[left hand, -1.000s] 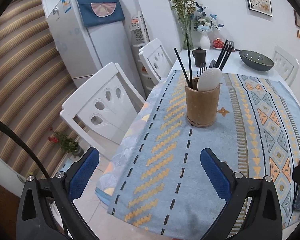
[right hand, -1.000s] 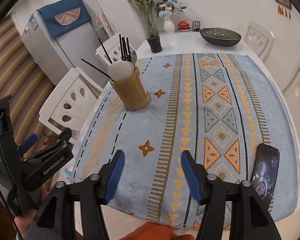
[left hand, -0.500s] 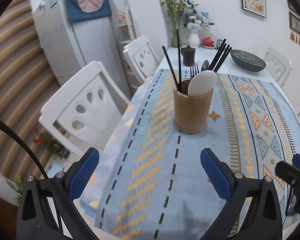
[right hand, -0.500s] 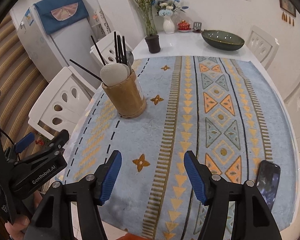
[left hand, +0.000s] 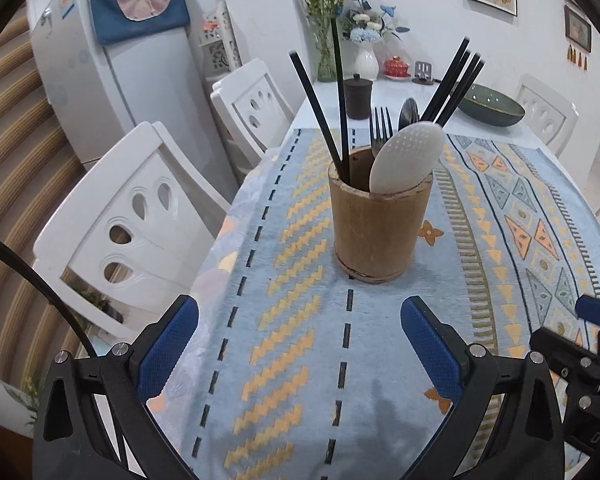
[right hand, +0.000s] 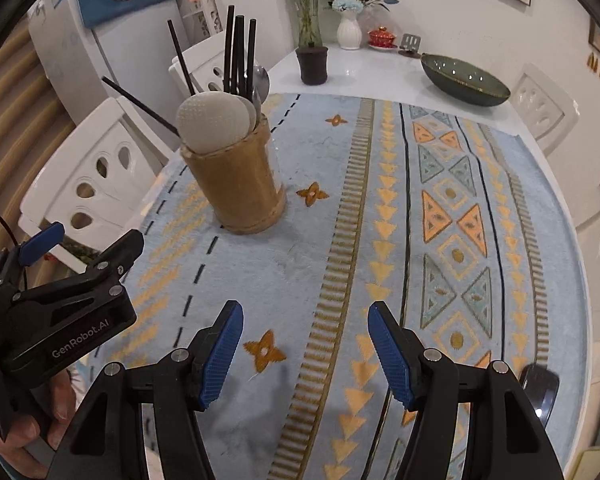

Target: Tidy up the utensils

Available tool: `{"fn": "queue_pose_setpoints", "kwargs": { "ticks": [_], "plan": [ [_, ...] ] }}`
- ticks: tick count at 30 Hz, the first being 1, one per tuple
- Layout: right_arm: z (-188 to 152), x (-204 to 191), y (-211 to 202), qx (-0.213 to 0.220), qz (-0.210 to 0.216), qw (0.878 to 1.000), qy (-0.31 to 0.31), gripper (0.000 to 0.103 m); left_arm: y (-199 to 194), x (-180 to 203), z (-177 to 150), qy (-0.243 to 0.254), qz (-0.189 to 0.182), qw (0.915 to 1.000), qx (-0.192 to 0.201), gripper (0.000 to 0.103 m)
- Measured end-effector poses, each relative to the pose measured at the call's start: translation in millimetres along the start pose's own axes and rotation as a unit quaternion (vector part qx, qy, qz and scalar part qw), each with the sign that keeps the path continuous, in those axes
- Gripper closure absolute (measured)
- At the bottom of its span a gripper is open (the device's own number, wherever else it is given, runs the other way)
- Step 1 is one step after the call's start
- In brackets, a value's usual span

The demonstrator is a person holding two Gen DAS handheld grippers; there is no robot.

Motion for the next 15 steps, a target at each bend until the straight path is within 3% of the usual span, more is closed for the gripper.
{"fn": "queue_pose_setpoints", "kwargs": {
  "ticks": [15],
  "plan": [
    [12, 5, 25, -0.018, -0.025, 0.999, 0.010, 0.040, 32, 4, 2, 0.019, 0.001, 0.9994, -0.027, 0.002]
  ]
}}
Point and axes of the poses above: each gripper's, at about its wrist camera, not at the fingertips, and y roughly the way its jaws point, x to its right, z to its top, the point moved 8 cm from there along y, roughly the way its jaws point, and after that the axes turned 15 degrees about -z, right-handed, at the moved point
